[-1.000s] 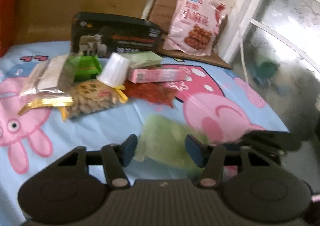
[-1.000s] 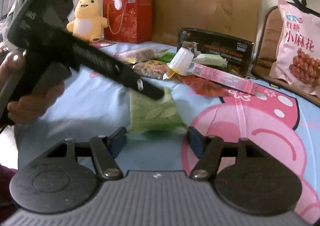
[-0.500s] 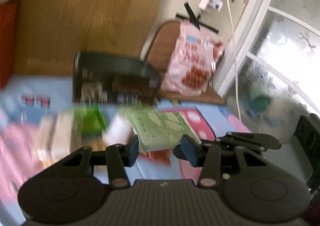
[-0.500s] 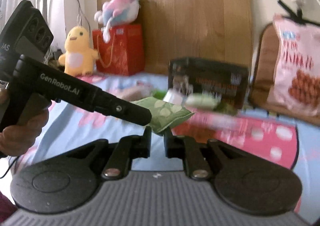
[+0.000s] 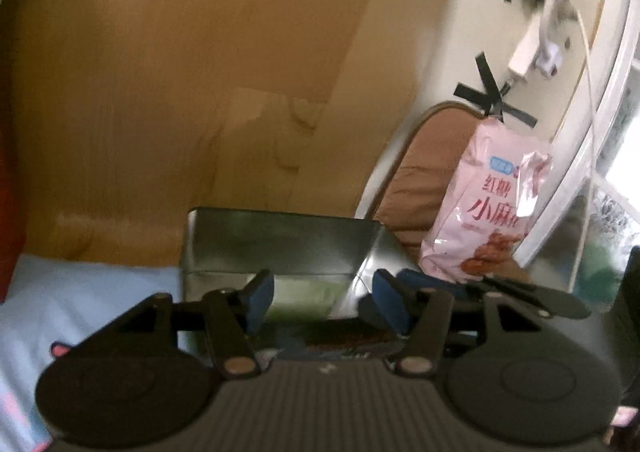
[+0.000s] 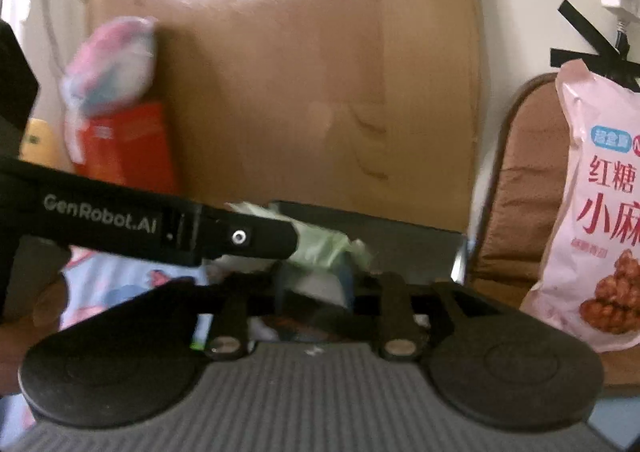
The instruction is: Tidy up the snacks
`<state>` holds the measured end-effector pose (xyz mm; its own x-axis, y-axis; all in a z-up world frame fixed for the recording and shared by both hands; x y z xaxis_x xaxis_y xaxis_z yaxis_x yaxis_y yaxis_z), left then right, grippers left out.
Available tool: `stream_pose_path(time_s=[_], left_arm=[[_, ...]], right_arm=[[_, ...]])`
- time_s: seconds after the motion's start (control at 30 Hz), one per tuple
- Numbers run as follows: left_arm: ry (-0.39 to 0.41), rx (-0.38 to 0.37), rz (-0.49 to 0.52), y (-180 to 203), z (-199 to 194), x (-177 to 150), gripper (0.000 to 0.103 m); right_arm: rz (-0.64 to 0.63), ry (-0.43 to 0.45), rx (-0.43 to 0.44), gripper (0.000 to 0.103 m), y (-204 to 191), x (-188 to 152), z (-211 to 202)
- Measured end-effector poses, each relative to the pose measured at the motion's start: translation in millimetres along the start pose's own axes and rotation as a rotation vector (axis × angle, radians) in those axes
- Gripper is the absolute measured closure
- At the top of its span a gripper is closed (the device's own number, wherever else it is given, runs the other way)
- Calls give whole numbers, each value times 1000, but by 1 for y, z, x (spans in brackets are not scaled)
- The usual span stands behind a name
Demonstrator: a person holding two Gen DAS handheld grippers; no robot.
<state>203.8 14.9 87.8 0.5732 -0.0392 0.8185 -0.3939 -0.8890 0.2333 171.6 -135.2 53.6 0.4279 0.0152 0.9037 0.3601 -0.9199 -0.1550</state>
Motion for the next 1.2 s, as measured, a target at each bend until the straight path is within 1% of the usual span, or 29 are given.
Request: stream_pose_path(time_s=[0.03,0.07,0.13,0.2,0.27,0.33,0.4,0.43,0.5,0.53,0.6,0.63,0.67,0.7,0.77,0.8,0.83,0.87,0.9,0.97,1.0,1.03,1.07,1.1,1.2], left_arm=[[20,-25,-19,-8,-15,-5,40],[42,-34,-42,-18,-31,-11,37],[74,-22,-93,-39,-61,-28,37],[82,-8,-154,-59,-81,-46,37],[74,23,-243,-79,-95,-70,37],[51,40,-335,-95,-104,-98,37],[43,34,-393,-107,-110,-116,37],[41,25,-416,-110,-113,-124,38],[36,0,-440,-112,-113,-132,40],[32,-15,-445,-112,-112,-134,42],[20,-37,-442,-108,-109,-138,53],[11,-43,-446,-107,-107,-140,57],[2,-46,-451,-105,-103,-141,62],[-3,-47,-456,-105,-102,-143,63],[-7,-54,-478,-108,-101,-147,64],[-7,-67,-493,-109,-101,-148,63],[-8,-80,-504,-109,-100,-149,61],[-5,-88,-504,-107,-99,-149,58],[-7,-90,-496,-105,-98,-149,59],[-14,-86,-482,-99,-97,-149,61],[-13,-80,-467,-94,-99,-149,62],[-2,-78,-459,-91,-104,-149,62],[14,-91,-463,-89,-109,-148,62],[32,-120,-474,-86,-116,-147,61],[60,-201,-491,-72,-130,-146,61]], right_arm=[[7,3,6,62,-1,-3,-5],[18,10,29,62,-1,-6,-13],[61,2,98,58,-3,-18,-28],[115,-48,214,58,-9,-31,-36],[176,-110,318,58,-20,-43,-35],[236,-185,367,58,-32,-52,-25],[272,-228,418,58,-46,-61,-18],[264,-235,424,58,-53,-64,-17],[208,-246,407,58,-68,-68,-15],[173,-248,398,56,-76,-70,-14],[96,-231,366,47,-89,-72,-18],[75,-232,356,43,-94,-72,-18],[59,-232,348,41,-97,-72,-19],[46,-239,341,39,-97,-71,-16],[14,-269,353,39,-101,-74,-16],[-5,-282,357,36,-104,-74,-14],[-31,-295,350,29,-108,-77,-11],[-53,-305,334,26,-112,-82,-8],[-69,-316,323,26,-114,-85,-4],[-88,-323,320,26,-120,-89,3],[-93,-322,305,33,-122,-90,5],[-104,-299,270,47,-124,-90,3],[-119,-279,270,47,-127,-88,-2],[-132,-249,283,52,-130,-86,-12],[-224,-137,270,53,-136,-85,-44]])
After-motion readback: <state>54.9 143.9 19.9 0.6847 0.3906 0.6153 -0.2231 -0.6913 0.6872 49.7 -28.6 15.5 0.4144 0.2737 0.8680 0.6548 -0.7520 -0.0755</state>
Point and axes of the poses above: each gripper's, at about its wrist camera, not at the fingertips, and z roughly the way its jaws point, y to its right, x to its top, the point moved 3 cm from there along z, roughly the way its jaws point, and after that the axes turned 7 degrees about z, right-handed, at the moved point
